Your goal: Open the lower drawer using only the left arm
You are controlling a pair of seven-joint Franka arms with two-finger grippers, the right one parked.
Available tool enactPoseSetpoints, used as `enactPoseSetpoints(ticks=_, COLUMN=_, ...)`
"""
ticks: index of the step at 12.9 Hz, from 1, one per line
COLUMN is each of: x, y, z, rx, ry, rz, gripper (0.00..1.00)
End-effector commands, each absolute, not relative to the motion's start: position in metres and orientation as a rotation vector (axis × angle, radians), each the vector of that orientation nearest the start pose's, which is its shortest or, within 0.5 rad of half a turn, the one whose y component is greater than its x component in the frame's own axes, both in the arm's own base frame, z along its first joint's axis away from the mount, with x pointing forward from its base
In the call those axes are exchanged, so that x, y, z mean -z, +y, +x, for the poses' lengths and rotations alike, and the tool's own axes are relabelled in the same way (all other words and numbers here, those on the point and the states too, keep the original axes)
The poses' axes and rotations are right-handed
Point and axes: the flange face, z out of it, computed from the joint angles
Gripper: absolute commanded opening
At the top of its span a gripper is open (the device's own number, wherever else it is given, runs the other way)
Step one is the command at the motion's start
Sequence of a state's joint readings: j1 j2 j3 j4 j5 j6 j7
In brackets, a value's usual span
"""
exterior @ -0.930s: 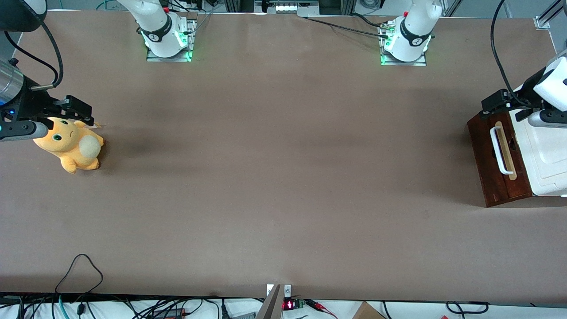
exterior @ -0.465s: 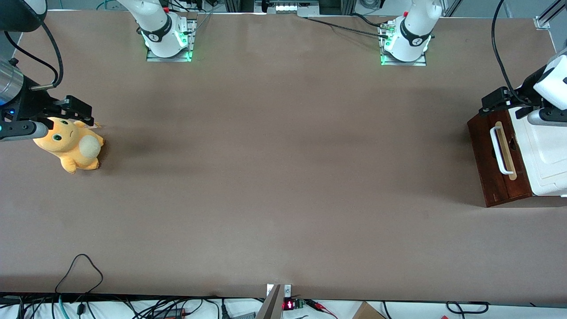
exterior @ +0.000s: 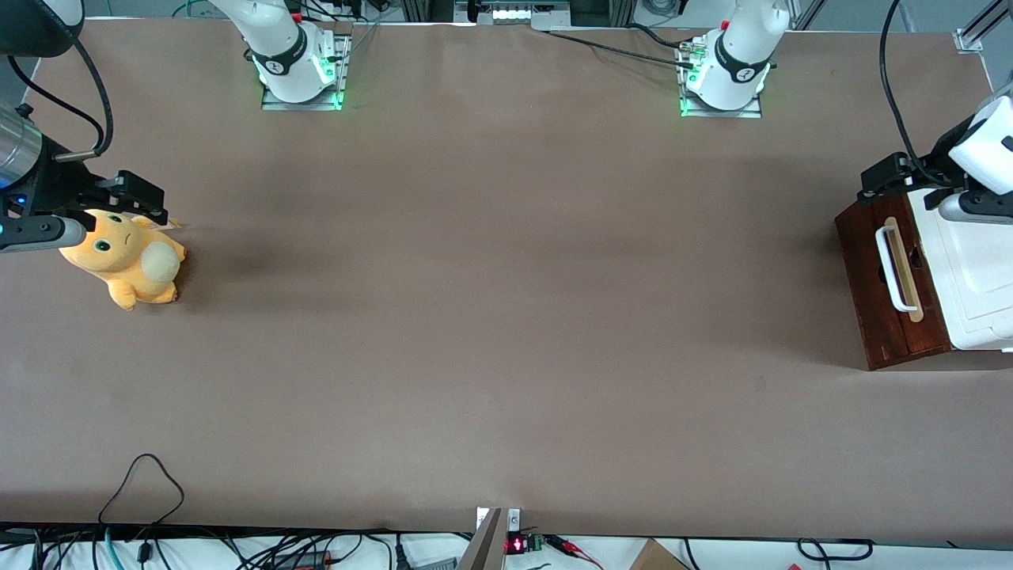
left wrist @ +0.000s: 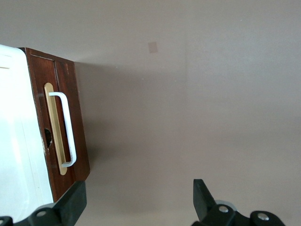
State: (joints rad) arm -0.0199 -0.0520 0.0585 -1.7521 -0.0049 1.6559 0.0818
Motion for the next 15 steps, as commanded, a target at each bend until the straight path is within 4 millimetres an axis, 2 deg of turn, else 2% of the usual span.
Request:
enactPoseSetpoints(ticks=1, x=-0.579, y=0.019, z=0.543, rx=-0.085, ry=0.105, rz=-3.131, gripper=1.0)
enactPoseSetpoints(ticks=8, x=-0.574, y=0.024, z=0.543, rx=-0.097, ry=0.182, rz=-3.137, gripper=1.0)
enactPoseSetpoints(ticks=11, x=-0.572, y=0.024, z=0.544, rx=-0.096, ry=0.029, rz=-3.085, gripper=0.98)
enactPoseSetpoints(ticks=13, x=-0.567, y=0.001, z=0.546, rx=-0.105, ry=0.004, rz=-2.959, gripper=0.98)
enactPoseSetpoints(ticks=15, x=-0.554, y=-0.012, z=0.551, rx=-0.126, ry=-0.039, rz=-2.857, gripper=0.98)
